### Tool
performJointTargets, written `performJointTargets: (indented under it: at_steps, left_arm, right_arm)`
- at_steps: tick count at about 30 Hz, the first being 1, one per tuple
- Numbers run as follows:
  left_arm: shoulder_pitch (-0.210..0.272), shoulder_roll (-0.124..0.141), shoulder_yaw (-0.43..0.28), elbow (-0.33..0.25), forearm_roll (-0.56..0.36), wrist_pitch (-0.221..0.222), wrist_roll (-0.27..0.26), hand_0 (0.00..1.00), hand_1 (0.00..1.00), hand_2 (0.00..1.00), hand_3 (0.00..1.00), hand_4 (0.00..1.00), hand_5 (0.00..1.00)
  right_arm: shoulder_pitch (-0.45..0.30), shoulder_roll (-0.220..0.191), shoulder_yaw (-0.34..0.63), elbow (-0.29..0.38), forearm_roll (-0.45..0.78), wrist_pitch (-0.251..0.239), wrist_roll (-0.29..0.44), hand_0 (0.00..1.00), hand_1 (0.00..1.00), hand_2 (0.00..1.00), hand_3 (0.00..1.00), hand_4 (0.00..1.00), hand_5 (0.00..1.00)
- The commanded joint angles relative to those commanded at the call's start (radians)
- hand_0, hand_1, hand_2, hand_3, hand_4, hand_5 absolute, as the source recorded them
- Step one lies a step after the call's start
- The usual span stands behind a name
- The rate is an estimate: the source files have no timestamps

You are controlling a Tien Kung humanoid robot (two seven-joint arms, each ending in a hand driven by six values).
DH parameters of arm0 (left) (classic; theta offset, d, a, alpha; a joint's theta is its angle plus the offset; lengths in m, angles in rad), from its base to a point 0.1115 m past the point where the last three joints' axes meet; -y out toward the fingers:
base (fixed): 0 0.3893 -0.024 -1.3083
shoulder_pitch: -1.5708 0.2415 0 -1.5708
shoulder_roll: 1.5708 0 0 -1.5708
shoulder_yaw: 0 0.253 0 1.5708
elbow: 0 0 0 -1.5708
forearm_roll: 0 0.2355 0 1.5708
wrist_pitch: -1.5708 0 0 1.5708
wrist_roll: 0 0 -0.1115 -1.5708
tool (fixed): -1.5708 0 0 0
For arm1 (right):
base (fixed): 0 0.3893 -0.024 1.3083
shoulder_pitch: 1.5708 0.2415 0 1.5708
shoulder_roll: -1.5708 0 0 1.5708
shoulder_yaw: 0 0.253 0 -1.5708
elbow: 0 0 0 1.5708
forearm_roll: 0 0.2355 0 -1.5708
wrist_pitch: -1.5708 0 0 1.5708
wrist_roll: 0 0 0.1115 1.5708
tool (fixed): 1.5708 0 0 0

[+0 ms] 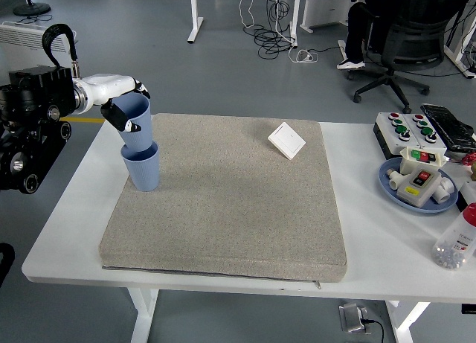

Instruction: Push cup pick cup insert cup

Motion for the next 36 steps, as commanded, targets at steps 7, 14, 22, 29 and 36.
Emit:
performJointTargets:
  at_steps: [7,14,22,29,36]
  left_arm:
    - [0.001,-0.002,0.028,0.013,0.0,0.003,-0.001,0.47,0.512,0.495,0.467,0.482,0.002]
    - [0.003,-0.005,0.048,0.021,0.0,0.013,-0.009,0.49,0.531,0.511,0.476,0.477,0.002]
    - [0.004,-0.012,0.047,0.046,0.0,0.053,-0.029,0.469,0.586,0.617,0.563,0.674,0.033]
    - [0.007,-0.014,0.049,0.057,0.0,0.056,-0.034,0.505,0.647,0.68,0.606,0.784,0.182]
    - [0.01,-0.017,0.048,0.068,0.0,0.05,-0.034,0.572,0.693,0.748,0.689,0.839,0.251]
  right_arm:
    - [0.001,-0.001,-0.002,0.0,0.001,0.0,0.0,0.764,0.672,0.696,0.569,0.109,0.469]
    - [0.001,-0.001,-0.004,0.0,0.002,0.0,0.0,0.764,0.672,0.696,0.569,0.109,0.469]
    - [0.002,-0.001,-0.005,0.0,0.004,0.0,0.0,0.764,0.671,0.696,0.569,0.109,0.469]
    - [0.002,-0.001,-0.005,0.0,0.003,0.0,0.0,0.764,0.672,0.696,0.569,0.108,0.468]
    - [0.0,0.0,-0.005,0.0,0.003,0.0,0.0,0.764,0.672,0.695,0.569,0.108,0.469]
